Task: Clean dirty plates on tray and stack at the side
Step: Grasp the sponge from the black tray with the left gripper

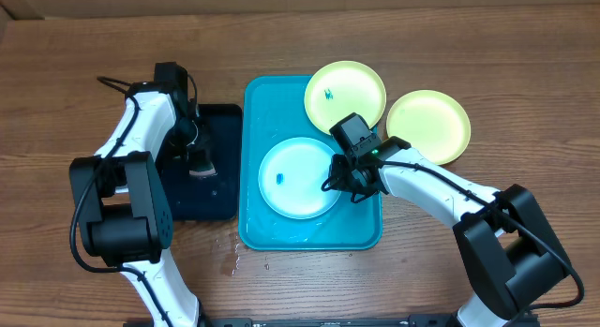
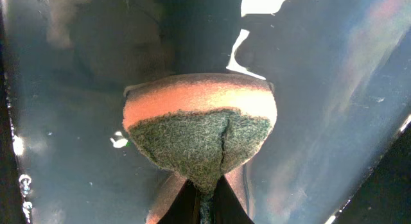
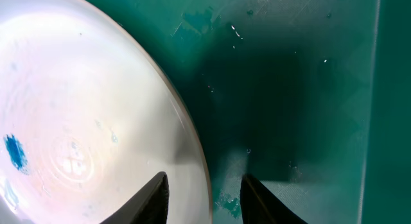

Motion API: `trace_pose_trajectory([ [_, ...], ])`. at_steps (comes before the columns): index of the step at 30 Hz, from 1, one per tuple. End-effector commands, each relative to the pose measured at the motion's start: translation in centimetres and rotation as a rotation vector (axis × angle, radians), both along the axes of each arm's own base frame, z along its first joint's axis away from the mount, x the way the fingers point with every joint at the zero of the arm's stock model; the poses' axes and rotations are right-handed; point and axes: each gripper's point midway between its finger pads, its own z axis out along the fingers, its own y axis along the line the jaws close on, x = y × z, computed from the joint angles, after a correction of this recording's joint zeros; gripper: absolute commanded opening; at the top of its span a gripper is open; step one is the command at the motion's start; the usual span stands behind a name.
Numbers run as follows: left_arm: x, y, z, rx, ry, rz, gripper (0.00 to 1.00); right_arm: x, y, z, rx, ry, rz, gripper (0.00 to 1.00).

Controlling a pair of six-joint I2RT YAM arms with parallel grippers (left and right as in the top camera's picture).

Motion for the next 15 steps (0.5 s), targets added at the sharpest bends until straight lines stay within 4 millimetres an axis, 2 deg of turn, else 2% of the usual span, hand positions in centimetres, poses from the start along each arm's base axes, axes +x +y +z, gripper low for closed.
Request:
trace_pose_trajectory([
  [1, 0.9, 0.3, 0.7, 0.035, -0.032, -0.102, 0.04, -0.1, 0.2, 0.6, 0.011, -0.013, 0.006, 0.42],
  [4, 1.9, 1.0, 2.7, 0.084, -0.095, -0.099, 0.04, -0.4, 0.3, 0.6, 0.020, 0.002, 0.008, 0.45],
  [10, 3.4, 1.3, 6.9, 0.107, -0.236, -0.091, 0.04, -0.7, 0.6, 0.6, 0.037, 0.014, 0.014, 0.47],
  [13, 3.5, 1.2, 7.2, 0.101, -0.247, -0.082, 0.04, -0.7, 0.6, 0.6, 0.037, 0.014, 0.014, 0.49],
  [15, 3.2, 0.9, 6.5, 0.086, -0.231, -0.085, 0.04, -0.7, 0.6, 0.6, 0.037, 0.014, 0.014, 0.50],
])
